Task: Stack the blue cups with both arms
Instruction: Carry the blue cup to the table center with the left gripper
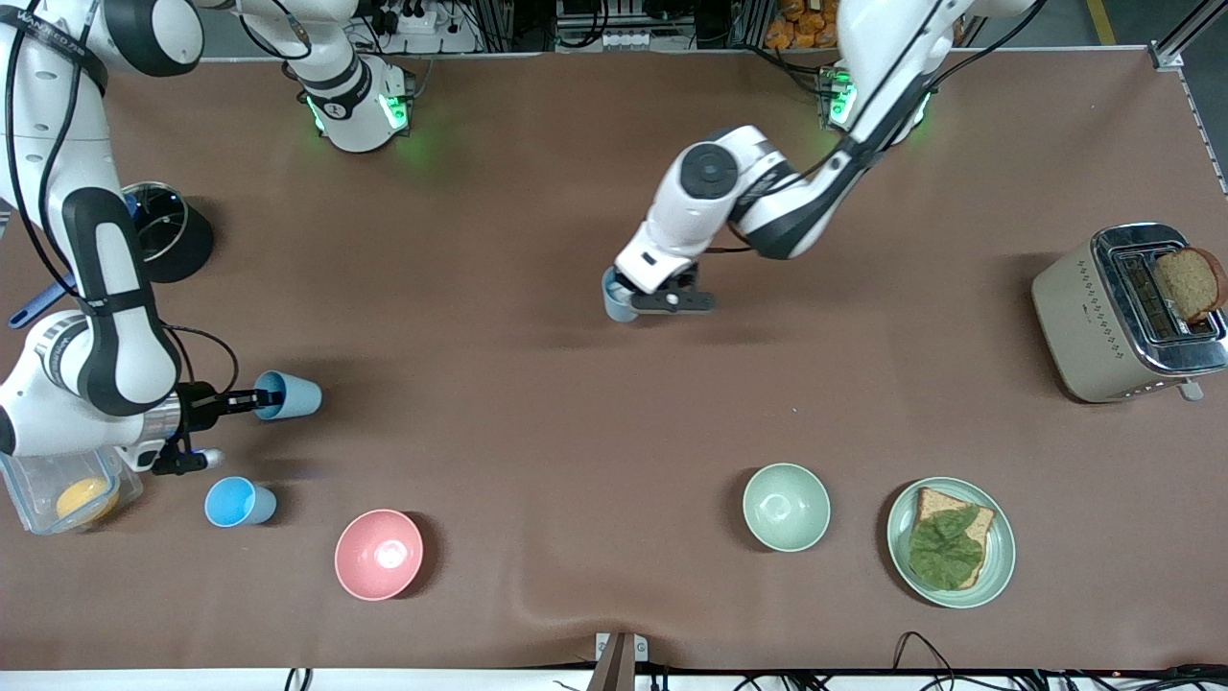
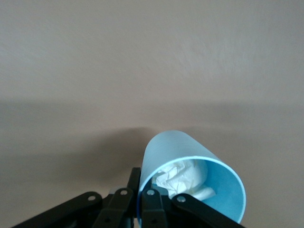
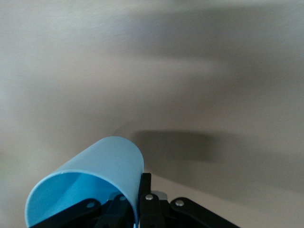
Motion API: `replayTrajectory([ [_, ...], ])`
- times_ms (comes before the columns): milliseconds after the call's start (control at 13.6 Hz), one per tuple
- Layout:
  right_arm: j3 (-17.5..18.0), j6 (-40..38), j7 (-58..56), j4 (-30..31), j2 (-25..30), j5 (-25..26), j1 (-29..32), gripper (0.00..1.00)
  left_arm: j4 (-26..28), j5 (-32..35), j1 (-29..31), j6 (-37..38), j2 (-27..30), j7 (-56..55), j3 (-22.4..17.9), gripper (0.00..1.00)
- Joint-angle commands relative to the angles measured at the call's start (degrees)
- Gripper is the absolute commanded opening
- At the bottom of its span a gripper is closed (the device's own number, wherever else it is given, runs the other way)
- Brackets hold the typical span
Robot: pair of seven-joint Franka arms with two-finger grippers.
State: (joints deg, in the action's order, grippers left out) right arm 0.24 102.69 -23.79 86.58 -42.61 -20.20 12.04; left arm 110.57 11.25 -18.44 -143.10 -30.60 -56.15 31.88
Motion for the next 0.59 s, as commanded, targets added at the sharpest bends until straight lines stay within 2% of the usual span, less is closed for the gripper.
replayTrajectory([
  [0,-0.1,-7.0,3.3,-0.6,0.3,-6.9,-0.3,0.0,-7.0,6.7,-5.2,0.4,-7.8,-3.7,-3.5,0.0],
  [73,-0.1,-10.7,5.1,-1.4,1.3,-8.1,-0.4,0.0,-8.3,7.3,-7.7,0.4,-9.4,-4.8,-5.3,0.01],
  [147,-0.1,-14.9,9.2,-3.4,2.6,-8.1,-0.7,0.0,-9.4,7.4,-10.1,0.4,-10.5,-5.2,-7.6,0.2],
  [220,0.0,-20.1,12.9,-5.5,4.4,-7.7,-0.8,0.0,-10.0,7.4,-11.0,0.4,-11.0,-5.2,-9.0,0.4],
  [294,0.0,-25.9,16.4,-8.7,6.5,-7.6,-1.0,0.0,-10.1,7.3,-11.0,0.5,-10.7,-5.3,-9.2,0.85],
  [367,0.0,-32.0,20.1,-12.0,8.0,-7.6,-1.3,0.0,-10.2,7.5,-10.9,0.5,-10.1,-5.3,-9.2,1.0],
  [514,0.2,-41.4,25.4,-18.3,8.6,-7.8,-2.8,0.0,-11.7,6.9,-10.9,3.9,-7.2,-5.5,-9.2,1.0],
])
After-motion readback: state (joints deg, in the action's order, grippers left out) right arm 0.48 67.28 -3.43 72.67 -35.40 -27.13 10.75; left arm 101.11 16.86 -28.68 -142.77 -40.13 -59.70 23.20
